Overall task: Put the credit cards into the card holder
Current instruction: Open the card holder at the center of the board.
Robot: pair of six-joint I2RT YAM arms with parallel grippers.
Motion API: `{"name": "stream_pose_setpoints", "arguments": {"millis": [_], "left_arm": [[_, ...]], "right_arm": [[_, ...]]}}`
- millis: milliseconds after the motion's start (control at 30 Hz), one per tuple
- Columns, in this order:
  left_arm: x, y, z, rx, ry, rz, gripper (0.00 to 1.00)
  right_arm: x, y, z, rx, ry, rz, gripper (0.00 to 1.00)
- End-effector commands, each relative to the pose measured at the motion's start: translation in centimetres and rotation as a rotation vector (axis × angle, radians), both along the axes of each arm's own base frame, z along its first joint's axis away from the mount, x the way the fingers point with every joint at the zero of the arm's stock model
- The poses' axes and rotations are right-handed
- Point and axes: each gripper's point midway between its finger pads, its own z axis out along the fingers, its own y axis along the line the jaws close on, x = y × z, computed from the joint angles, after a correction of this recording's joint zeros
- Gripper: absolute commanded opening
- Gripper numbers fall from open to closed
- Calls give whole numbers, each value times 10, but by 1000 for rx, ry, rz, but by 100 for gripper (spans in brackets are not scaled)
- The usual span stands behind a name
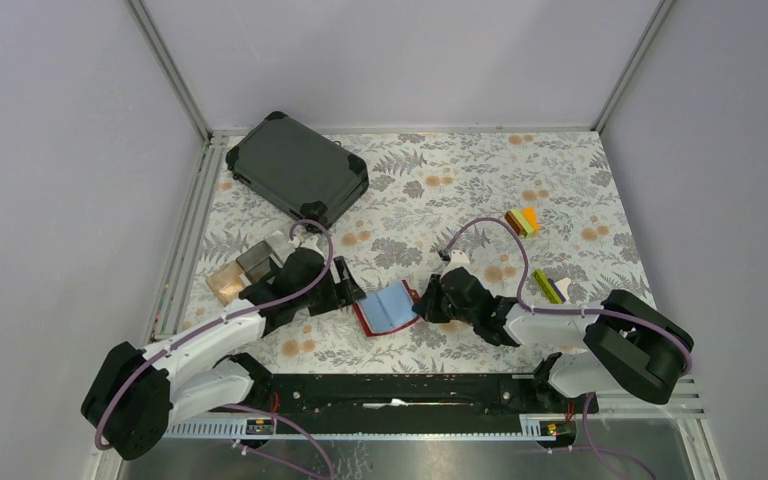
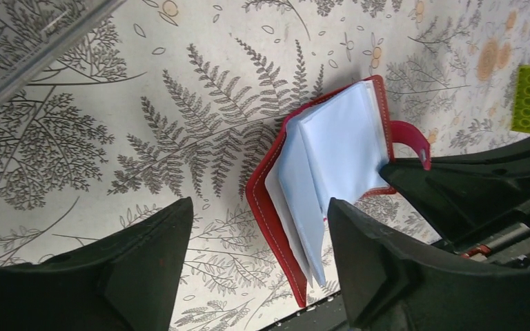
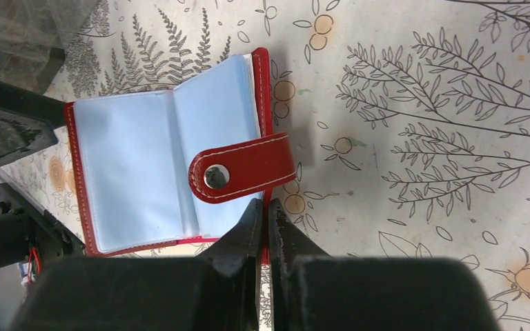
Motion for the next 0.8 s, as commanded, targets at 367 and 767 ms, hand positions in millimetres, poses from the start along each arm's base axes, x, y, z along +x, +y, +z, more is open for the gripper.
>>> {"name": "stream_pose_setpoints", "arguments": {"millis": [367,767], "left_arm": [[-8,-29,-8,-175,38,-46,73],[-3,-37,-5,-216,28,-49,18]], "right_arm": [[3,-10,-13,-42,14,-45,0],[9,-49,27,-66,-125,-153,67]]}}
